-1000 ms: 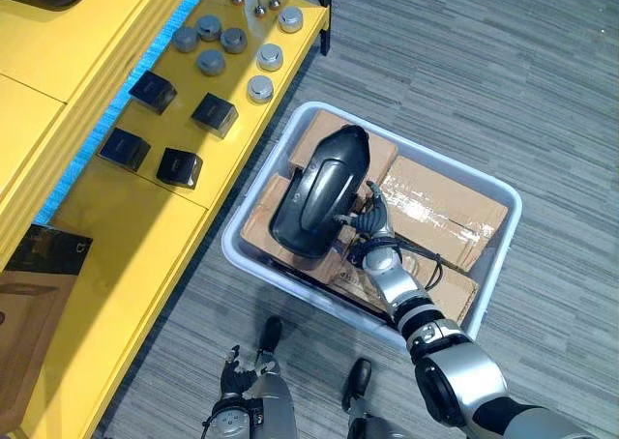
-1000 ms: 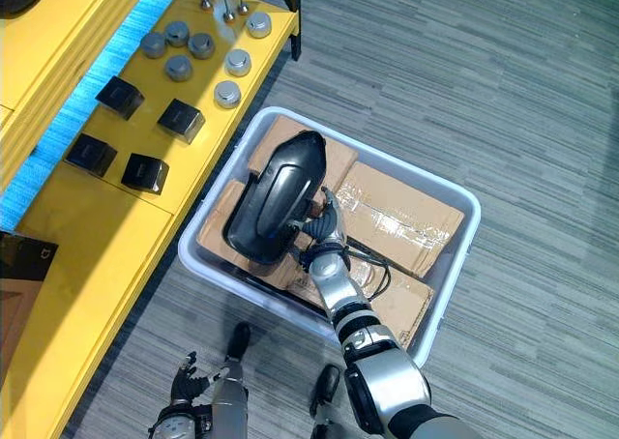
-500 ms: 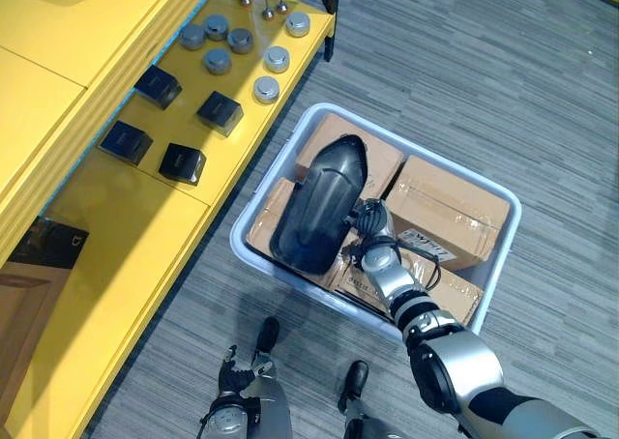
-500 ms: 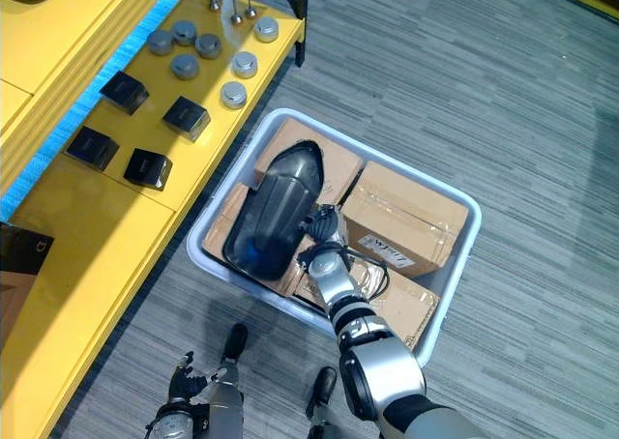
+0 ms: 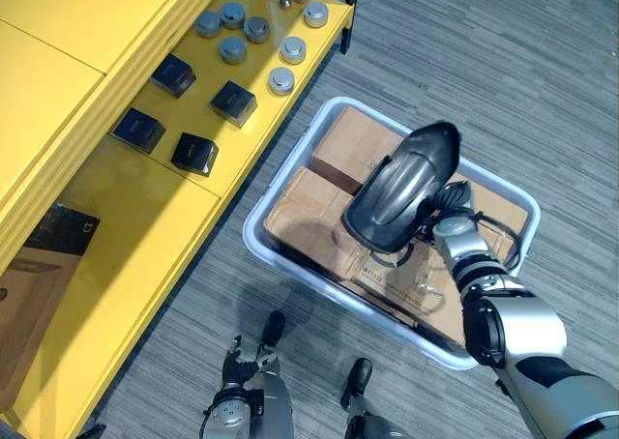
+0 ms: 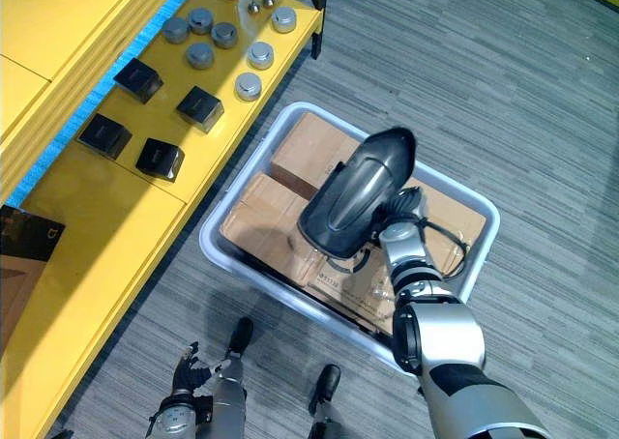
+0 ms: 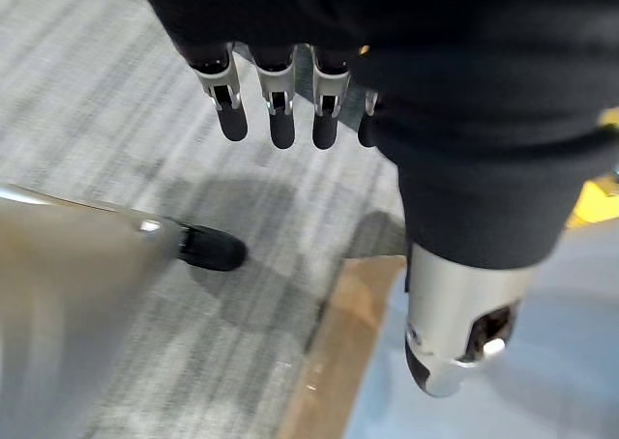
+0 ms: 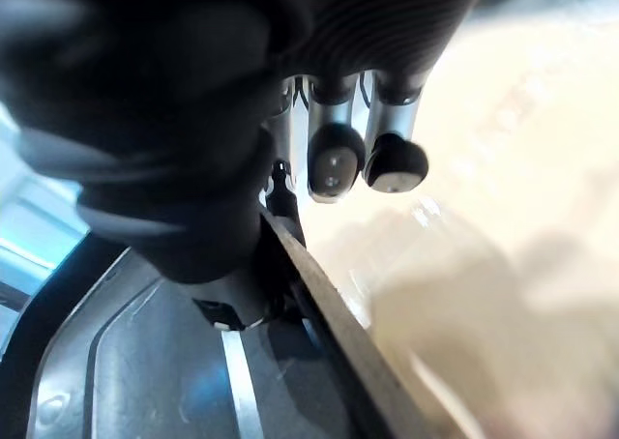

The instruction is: Walk over and take plastic housings, then place them on the shelf

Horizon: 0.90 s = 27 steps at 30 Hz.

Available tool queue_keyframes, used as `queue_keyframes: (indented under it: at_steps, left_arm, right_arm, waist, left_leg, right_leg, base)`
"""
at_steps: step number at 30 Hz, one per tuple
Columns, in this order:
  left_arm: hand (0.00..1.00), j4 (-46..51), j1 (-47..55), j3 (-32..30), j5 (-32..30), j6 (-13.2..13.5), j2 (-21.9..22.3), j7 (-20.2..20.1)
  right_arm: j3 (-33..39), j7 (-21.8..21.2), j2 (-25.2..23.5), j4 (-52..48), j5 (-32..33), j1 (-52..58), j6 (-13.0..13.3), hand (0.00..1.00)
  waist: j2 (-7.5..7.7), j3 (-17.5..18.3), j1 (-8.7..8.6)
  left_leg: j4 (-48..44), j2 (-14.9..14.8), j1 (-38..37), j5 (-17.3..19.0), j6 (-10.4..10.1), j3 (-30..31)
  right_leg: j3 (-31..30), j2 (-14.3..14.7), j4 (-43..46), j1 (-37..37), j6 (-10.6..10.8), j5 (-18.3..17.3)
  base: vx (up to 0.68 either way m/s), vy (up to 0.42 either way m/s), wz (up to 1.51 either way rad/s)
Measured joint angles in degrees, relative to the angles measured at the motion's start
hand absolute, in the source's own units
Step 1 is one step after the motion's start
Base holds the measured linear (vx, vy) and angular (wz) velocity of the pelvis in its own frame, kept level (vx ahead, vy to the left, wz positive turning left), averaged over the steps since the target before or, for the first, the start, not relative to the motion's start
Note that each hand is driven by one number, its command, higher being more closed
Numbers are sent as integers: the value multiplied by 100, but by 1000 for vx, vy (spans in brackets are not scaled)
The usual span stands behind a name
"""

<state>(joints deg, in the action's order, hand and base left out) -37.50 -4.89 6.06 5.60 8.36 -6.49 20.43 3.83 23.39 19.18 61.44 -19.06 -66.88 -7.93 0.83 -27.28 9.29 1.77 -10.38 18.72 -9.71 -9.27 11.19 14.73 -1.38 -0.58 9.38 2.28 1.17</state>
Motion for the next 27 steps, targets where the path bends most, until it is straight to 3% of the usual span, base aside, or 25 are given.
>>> queue_keyframes:
  at_steps: [2, 7, 10, 14, 17, 20, 23, 27]
  left_arm:
    - [0, 649, 168, -7, 1, 4, 32, 0]
    - [0, 2348, 384, -12, -23, 18, 144, 0]
    - [0, 3067, 101, -11, -30, 80, 119, 1]
    - [0, 3186, -705, 76, 79, 215, 32, -31]
    - [0, 2999, -1474, 539, 1241, 368, -182, -287]
    - [0, 2375, -2275, 984, 2890, 430, -258, -674]
    - [0, 1997, -2646, 1208, 3604, 421, -266, -840]
    - [0, 1407, -2910, 1361, 4019, 304, -258, -933]
  right_arm:
    - [-503, -49, 172, -1139, -458, 283, 8, 100]
    - [-678, -128, 474, -3106, -1336, 1414, 114, 100]
    - [-679, -120, 473, -3701, -1647, 2126, 148, 100]
    - [-746, -115, 452, -3808, -1774, 2558, 157, 100]
    - [-912, -67, 403, -3858, -1892, 2565, 161, 100]
    - [-1325, -20, 269, -4000, -1963, 2442, 174, 100]
    - [-1535, 47, 53, -4332, -1965, 2320, 223, 100]
    - [-1646, 89, -157, -4495, -1974, 2208, 233, 100]
  waist:
    - [1, 0, -76]
    - [4, 3, -142]
    - [5, 10, -253]
    - [6, 54, -317]
    - [7, 161, -415]
    - [6, 296, -443]
    - [8, 328, -548]
    - [8, 380, -568]
  left_leg:
    - [6, 13, -21, -1, 2, -40]
    - [107, 41, -181, -13, 18, -87]
    - [160, 64, -216, -42, 55, -119]
    - [190, 78, -267, -67, 88, -193]
    - [191, 86, -276, -80, 102, -235]
    - [193, 82, -333, -88, 112, -346]
    - [193, 79, -352, -97, 117, -387]
    - [192, 68, -369, -112, 109, -464]
  right_leg:
    - [-23, -23, 4, 9, 4, 10]
    - [-42, -72, 0, -92, 11, 5]
    - [-45, -99, 3, -86, 15, 2]
    - [-134, -114, 37, -73, 22, 8]
    - [-166, -125, 57, -56, 40, 22]
    - [-295, -130, 56, -44, 53, 52]
    - [-320, -132, 54, -45, 50, 76]
    - [-349, -127, 45, -33, 40, 116]
  base:
    - [22, 35, -6]
    - [39, 28, -2]
    - [15, 37, -2]
    - [-9, 31, -8]
    - [-18, 29, -5]
    - [-18, 22, -16]
    - [-31, 21, -8]
    - [-27, 20, -7]
